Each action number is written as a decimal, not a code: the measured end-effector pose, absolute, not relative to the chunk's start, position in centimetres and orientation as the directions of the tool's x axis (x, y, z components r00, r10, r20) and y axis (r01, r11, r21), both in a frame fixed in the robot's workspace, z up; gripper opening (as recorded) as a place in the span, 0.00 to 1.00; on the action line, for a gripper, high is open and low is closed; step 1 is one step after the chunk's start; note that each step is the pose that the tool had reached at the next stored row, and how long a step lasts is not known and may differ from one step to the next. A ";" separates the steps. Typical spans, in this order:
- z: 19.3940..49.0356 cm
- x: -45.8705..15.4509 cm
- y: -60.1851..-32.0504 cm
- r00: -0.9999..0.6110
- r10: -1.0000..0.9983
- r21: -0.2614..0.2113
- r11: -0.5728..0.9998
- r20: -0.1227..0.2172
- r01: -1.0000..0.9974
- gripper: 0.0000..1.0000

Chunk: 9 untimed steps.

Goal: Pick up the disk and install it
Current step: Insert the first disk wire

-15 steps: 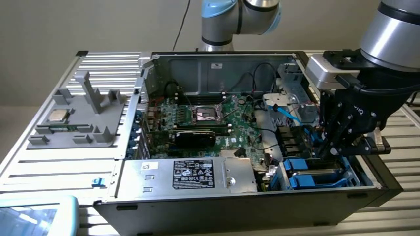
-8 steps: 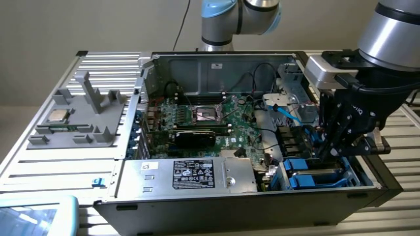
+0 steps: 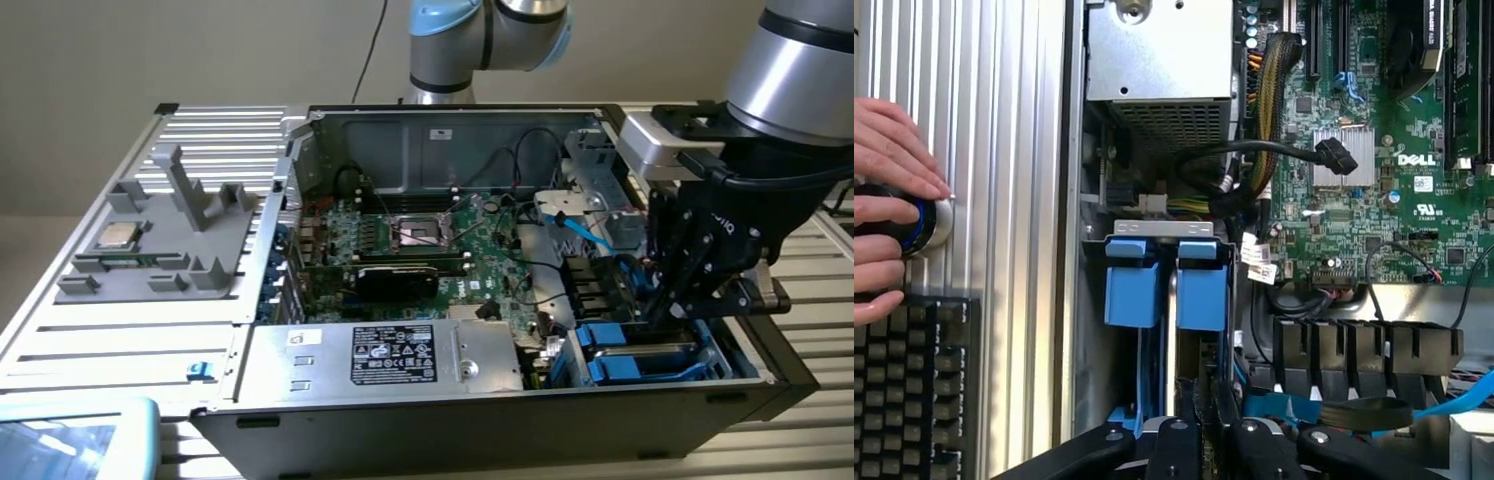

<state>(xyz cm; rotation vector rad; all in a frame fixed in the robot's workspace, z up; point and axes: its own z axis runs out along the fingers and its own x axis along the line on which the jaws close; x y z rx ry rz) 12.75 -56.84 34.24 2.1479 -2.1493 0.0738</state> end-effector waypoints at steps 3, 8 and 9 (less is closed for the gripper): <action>34.2 12.7 -56.6 0.000 -0.994 0.039 0.004 0.110 -0.999 0.16; 34.1 12.7 -56.5 -0.007 -0.993 0.039 0.012 0.121 -0.999 0.16; 34.2 12.8 -56.4 -0.009 -0.992 0.039 0.014 0.123 -0.999 0.16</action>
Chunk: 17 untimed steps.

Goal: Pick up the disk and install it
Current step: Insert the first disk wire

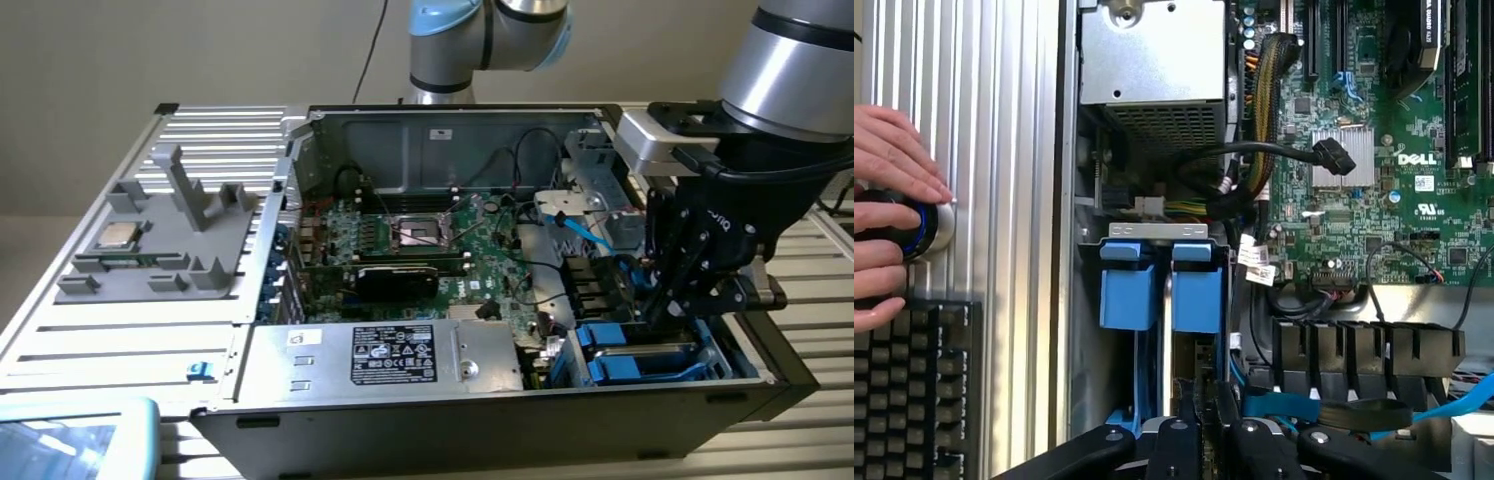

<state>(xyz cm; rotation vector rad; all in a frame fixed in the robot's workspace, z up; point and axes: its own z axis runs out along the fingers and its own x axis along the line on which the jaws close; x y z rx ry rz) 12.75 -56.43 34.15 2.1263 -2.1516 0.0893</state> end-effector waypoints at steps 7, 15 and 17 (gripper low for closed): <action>34.1 12.8 -56.3 -0.021 -0.992 0.039 0.026 0.124 -0.999 0.16; 34.0 12.9 -56.3 -0.049 -0.991 0.040 0.054 0.122 -0.998 0.16; 33.9 13.0 -56.3 -0.051 -0.991 0.040 0.056 0.122 -0.998 0.16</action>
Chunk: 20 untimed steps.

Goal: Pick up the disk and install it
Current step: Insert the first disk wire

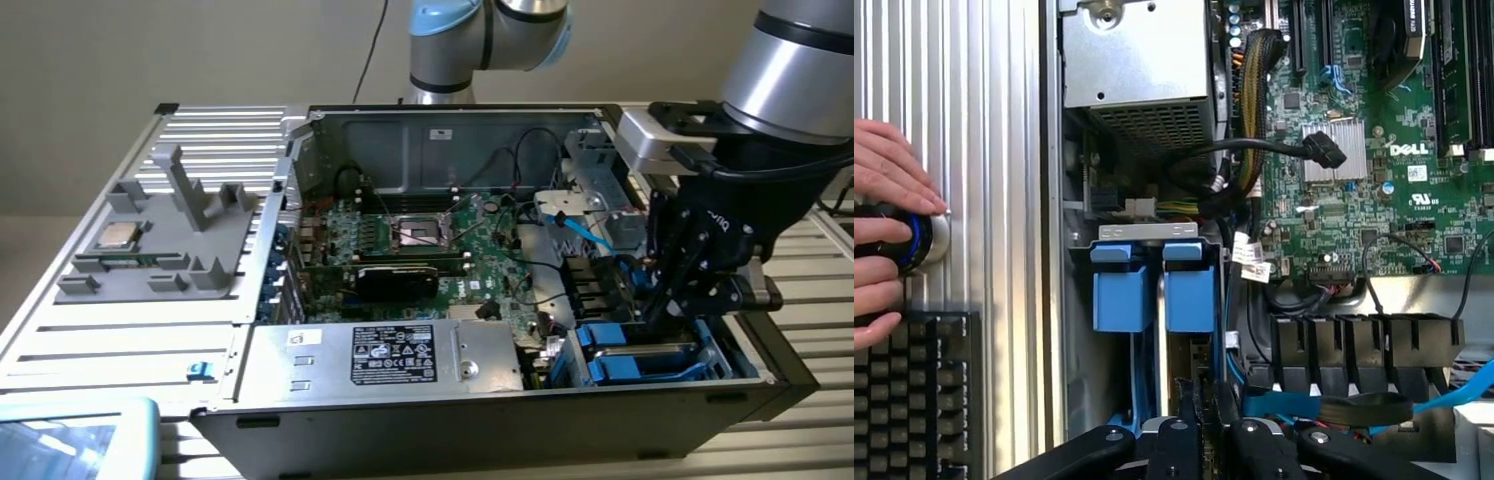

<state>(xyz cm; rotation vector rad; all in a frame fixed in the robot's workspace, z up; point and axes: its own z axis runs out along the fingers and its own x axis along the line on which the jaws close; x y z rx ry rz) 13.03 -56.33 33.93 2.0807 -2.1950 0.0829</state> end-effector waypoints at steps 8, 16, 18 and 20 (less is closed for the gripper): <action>33.8 13.0 -56.3 -0.052 -0.991 0.040 0.058 0.122 -0.998 0.16; 33.7 12.9 -56.3 -0.056 -0.991 0.040 0.061 0.122 -0.997 0.16; 33.7 12.9 -56.2 -0.057 -0.991 0.040 0.062 0.122 -0.997 0.16; 33.7 12.9 -56.2 -0.058 -0.991 0.040 0.063 0.122 -0.997 0.16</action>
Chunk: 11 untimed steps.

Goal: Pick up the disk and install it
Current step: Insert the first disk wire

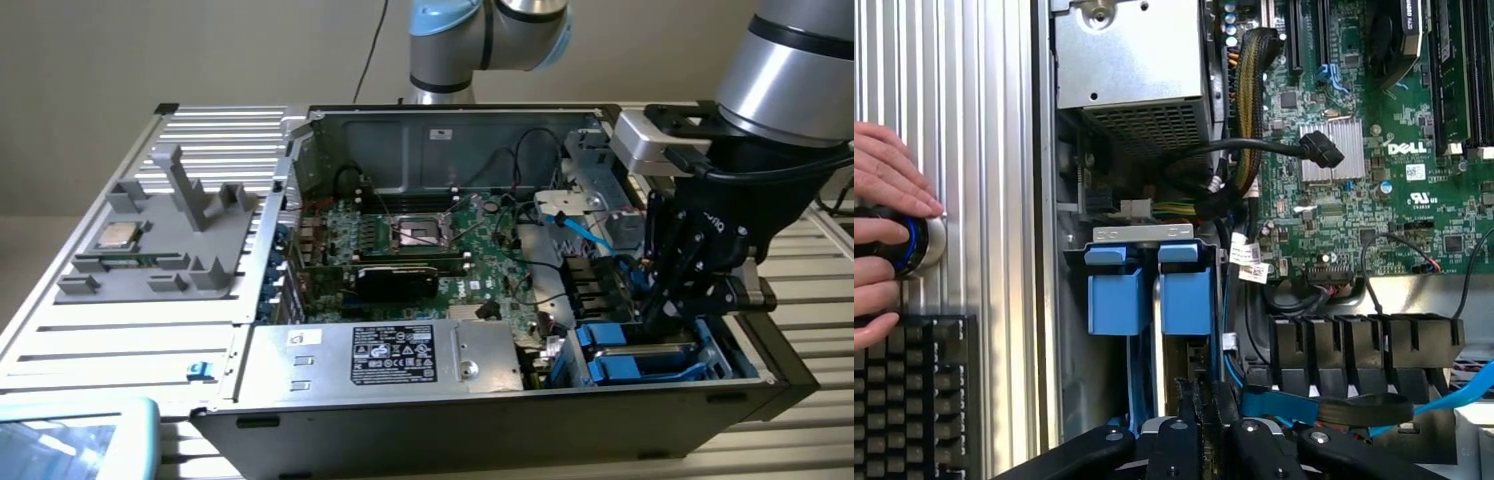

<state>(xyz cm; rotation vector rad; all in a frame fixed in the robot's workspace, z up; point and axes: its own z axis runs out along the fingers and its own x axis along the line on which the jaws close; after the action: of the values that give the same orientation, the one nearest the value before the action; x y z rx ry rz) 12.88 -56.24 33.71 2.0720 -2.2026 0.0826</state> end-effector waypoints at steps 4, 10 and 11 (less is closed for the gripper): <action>33.7 13.0 -56.4 -0.061 -0.991 0.040 0.067 0.122 -0.997 0.16; 33.6 13.0 -56.4 -0.063 -0.991 0.040 0.068 0.122 -0.997 0.16; 33.6 13.0 -56.4 -0.063 -0.991 0.040 0.068 0.122 -0.997 0.16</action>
<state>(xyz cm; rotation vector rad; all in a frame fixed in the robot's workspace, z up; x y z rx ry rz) 12.96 -56.37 33.60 2.0664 -2.2076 0.0822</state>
